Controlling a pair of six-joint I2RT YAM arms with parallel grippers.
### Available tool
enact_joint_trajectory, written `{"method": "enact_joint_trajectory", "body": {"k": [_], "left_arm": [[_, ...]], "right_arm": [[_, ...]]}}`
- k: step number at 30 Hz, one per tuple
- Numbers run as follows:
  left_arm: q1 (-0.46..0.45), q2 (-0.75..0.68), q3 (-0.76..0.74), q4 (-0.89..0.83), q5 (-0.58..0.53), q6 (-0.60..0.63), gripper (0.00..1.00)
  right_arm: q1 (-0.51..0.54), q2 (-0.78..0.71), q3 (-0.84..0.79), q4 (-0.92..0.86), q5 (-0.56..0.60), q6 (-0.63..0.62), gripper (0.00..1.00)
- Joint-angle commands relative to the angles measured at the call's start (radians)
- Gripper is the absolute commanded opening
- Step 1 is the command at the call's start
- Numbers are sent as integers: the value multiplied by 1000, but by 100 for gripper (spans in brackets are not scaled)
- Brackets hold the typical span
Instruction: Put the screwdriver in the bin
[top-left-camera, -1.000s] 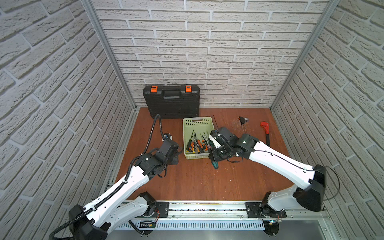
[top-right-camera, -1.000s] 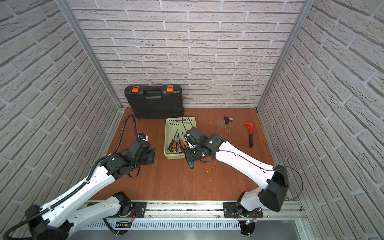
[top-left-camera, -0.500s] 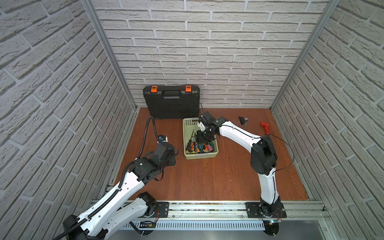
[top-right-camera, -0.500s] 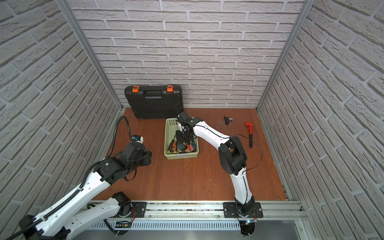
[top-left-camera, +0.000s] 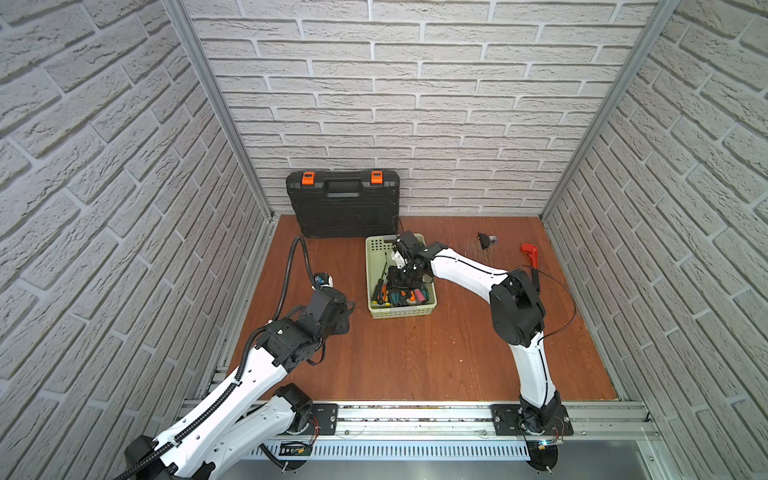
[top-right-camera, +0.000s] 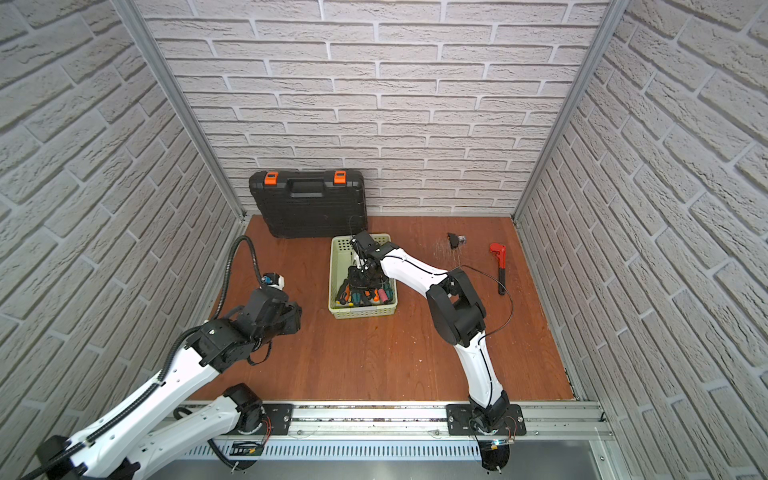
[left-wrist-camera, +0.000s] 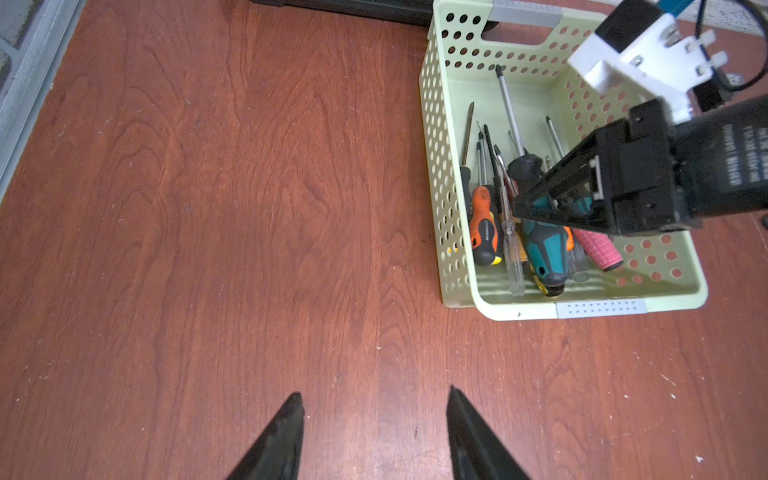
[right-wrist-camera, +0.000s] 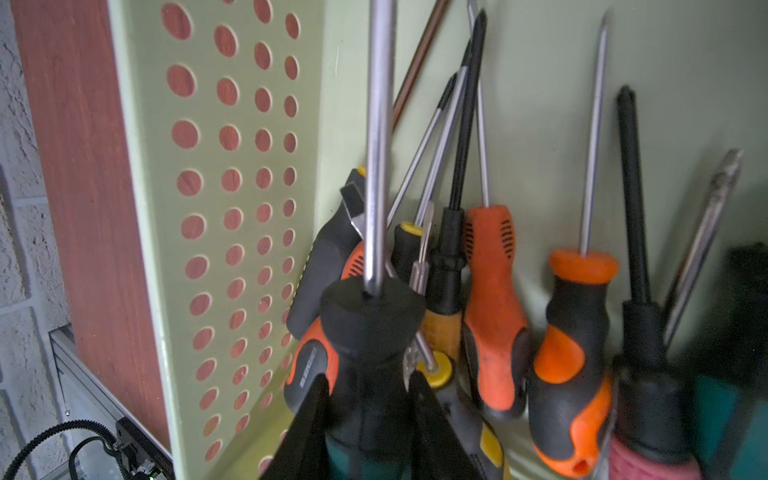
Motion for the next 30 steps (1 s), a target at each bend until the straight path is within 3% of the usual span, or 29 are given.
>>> {"method": "enact_joint_trajectory", "body": {"k": [1, 10, 19, 30], "left_arm": [[7, -15, -14, 6, -18, -13, 56], [10, -20, -7, 2, -35, 0, 56], [12, -23, 15, -20, -41, 2, 56], [13, -29, 63, -76, -40, -9, 57]], "right_arm": [[4, 18, -4, 57, -9, 26, 10], [5, 19, -41, 59, 0, 18, 14], [18, -23, -16, 21, 45, -23, 37], [33, -171, -48, 20, 65, -51, 46]]}}
